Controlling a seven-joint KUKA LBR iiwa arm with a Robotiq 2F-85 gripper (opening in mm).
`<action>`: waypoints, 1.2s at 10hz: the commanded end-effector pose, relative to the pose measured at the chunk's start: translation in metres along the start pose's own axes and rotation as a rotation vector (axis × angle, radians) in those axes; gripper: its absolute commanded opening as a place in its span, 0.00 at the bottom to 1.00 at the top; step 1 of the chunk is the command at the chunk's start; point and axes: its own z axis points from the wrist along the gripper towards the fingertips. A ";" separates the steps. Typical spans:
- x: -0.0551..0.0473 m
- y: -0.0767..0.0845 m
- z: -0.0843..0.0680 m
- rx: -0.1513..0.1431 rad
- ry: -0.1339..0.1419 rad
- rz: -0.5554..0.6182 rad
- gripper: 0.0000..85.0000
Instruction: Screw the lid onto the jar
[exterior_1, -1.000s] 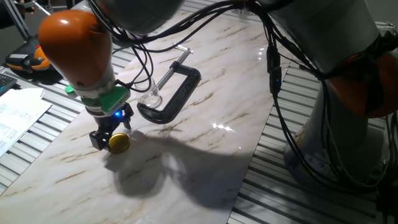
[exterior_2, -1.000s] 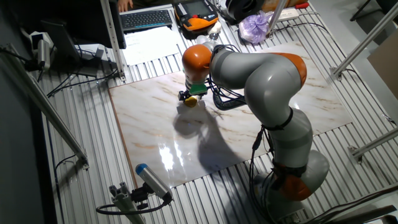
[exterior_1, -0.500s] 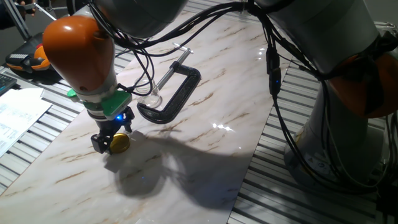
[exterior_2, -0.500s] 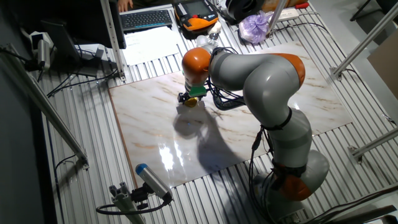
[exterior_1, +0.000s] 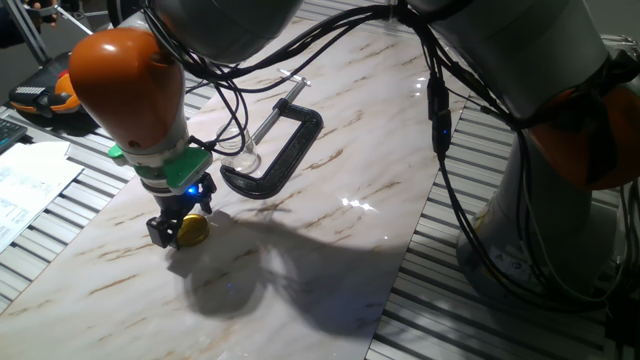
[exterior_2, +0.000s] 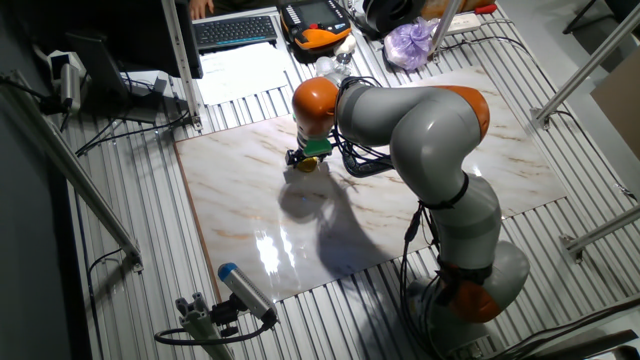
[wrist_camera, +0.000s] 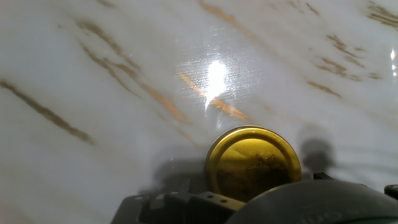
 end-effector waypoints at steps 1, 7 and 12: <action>0.000 0.000 0.001 0.000 0.000 0.000 1.00; -0.004 -0.001 0.003 -0.005 -0.004 -0.011 1.00; -0.006 0.000 0.003 -0.007 0.003 -0.017 1.00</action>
